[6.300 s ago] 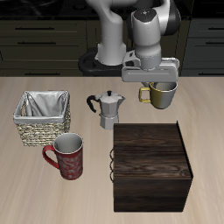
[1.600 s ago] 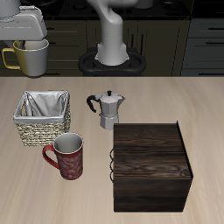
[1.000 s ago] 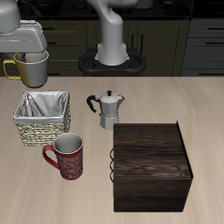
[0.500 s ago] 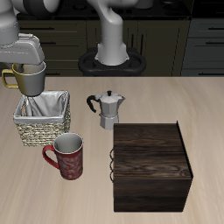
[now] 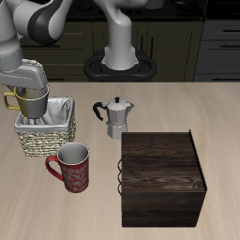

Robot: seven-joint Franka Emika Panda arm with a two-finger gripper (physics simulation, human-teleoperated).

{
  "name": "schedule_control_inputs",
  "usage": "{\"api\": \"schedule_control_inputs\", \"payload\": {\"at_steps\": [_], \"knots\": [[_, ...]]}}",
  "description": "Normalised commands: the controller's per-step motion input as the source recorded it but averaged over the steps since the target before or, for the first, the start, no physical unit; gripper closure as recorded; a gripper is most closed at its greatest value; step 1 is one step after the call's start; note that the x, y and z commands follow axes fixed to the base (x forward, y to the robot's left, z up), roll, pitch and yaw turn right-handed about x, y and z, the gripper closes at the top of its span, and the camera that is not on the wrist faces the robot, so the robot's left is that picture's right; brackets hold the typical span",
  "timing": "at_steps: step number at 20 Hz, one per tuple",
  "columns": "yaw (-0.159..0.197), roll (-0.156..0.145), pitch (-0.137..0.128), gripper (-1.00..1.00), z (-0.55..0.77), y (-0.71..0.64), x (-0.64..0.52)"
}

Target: Place the white and yellow mug in the basket

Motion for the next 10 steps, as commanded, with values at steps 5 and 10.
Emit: {"api": "schedule_control_inputs", "payload": {"at_steps": [5,10], "knots": [[0.028,0.038,0.060,1.00,-0.40,0.21,0.01],[0.069,-0.100,0.017,1.00,-0.27,0.14,-0.08]]}}
